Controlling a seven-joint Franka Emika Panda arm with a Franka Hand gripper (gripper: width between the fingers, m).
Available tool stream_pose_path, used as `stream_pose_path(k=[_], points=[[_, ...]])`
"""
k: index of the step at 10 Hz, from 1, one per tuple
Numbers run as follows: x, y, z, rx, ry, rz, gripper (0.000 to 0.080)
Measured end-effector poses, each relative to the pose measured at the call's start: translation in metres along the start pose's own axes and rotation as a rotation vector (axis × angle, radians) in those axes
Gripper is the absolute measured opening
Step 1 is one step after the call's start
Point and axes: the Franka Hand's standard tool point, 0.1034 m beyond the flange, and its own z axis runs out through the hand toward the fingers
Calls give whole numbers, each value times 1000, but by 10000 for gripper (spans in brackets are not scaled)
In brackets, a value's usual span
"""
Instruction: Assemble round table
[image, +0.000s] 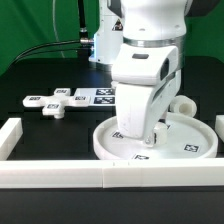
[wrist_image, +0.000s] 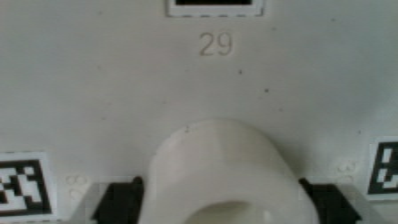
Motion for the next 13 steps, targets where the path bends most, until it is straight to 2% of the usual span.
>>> stream_pose_path(k=[2, 5, 6, 7, 8, 10, 13], points=[[7, -4, 1, -3, -6, 24, 409], [7, -4, 1, -3, -7, 26, 419], [7, -4, 1, -3, -7, 26, 577], [7, -4, 1, -2, -7, 27, 635], [5, -4, -1, -4, -6, 34, 645], [-5, -10, -27, -26, -7, 105, 645], [-6, -28, -62, -55, 1, 264, 649]])
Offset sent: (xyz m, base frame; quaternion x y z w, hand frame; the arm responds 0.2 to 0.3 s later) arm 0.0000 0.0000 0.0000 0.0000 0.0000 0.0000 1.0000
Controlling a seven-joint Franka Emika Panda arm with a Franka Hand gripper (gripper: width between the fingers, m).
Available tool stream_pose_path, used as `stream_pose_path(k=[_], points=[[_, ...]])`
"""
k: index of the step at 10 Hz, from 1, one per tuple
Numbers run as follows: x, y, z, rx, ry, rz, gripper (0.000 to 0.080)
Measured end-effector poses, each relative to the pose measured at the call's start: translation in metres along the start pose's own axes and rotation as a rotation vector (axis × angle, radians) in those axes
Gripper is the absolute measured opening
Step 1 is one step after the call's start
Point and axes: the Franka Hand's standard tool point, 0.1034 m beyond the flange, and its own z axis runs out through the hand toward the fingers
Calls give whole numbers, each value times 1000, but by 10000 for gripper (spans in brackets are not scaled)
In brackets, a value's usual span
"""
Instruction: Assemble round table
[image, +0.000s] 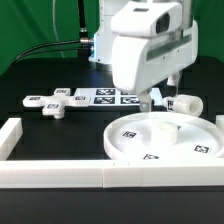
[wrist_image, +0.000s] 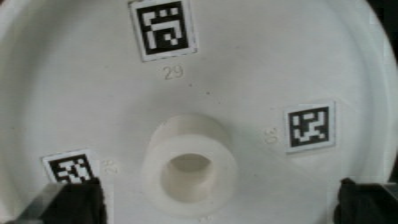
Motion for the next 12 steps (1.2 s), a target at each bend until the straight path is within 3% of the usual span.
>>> stream_pose_path(k=[1, 3, 4, 7, 8, 12], points=[[-1, -13, -6, -6, 2, 58, 649], [10, -42, 0, -20, 26, 144, 649], [11, -49, 5, -16, 26, 134, 649], [9, -46, 5, -14, 28, 183, 649], [7, -46, 6, -7, 31, 324, 649], [13, -82, 12, 20, 12, 769, 649]])
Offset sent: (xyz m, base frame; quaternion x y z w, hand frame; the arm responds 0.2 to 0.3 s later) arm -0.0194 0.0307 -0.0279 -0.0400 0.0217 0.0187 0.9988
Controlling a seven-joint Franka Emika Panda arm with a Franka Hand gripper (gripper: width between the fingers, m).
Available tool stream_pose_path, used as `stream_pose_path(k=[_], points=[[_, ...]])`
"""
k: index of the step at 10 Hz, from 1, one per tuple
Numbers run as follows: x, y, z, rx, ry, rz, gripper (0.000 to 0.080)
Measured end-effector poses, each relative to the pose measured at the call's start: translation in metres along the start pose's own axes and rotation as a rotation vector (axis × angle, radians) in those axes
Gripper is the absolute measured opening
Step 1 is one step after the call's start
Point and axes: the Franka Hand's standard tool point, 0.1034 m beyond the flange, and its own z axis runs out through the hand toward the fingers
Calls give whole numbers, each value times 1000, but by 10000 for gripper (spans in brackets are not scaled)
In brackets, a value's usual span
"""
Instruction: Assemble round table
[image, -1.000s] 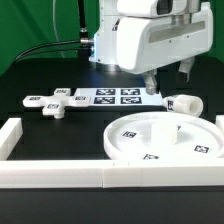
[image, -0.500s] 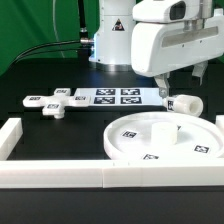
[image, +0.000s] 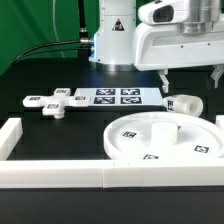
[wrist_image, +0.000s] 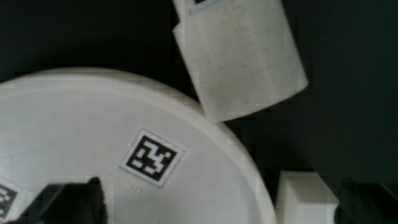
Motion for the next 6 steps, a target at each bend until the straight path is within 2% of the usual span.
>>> stream_pose_path(k=[3, 6], points=[[-2, 2, 2, -2, -22, -40, 649], [-9, 4, 8, -11, -225, -104, 649]])
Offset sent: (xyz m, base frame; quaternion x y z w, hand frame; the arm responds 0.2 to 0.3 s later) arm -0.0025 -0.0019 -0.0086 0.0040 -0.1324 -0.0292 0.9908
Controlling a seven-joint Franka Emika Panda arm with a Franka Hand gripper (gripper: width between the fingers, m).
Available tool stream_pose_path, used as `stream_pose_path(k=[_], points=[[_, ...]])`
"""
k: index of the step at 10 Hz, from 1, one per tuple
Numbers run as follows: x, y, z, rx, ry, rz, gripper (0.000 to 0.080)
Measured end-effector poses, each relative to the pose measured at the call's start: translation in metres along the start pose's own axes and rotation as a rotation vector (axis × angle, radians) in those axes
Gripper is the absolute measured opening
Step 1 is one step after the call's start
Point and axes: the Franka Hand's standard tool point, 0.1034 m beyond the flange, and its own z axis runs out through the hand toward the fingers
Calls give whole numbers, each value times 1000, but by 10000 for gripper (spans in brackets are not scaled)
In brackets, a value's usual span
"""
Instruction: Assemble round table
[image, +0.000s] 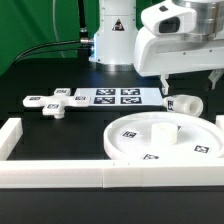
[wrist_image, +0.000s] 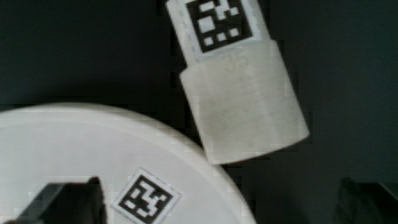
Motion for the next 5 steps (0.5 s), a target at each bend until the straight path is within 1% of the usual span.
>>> stream_pose_path(k=[1, 4, 5], points=[[-5, 0, 3, 1, -84, 0, 649], [-6, -1, 4, 7, -266, 0, 649], [-10, -1, 5, 8, -345, -1, 649]])
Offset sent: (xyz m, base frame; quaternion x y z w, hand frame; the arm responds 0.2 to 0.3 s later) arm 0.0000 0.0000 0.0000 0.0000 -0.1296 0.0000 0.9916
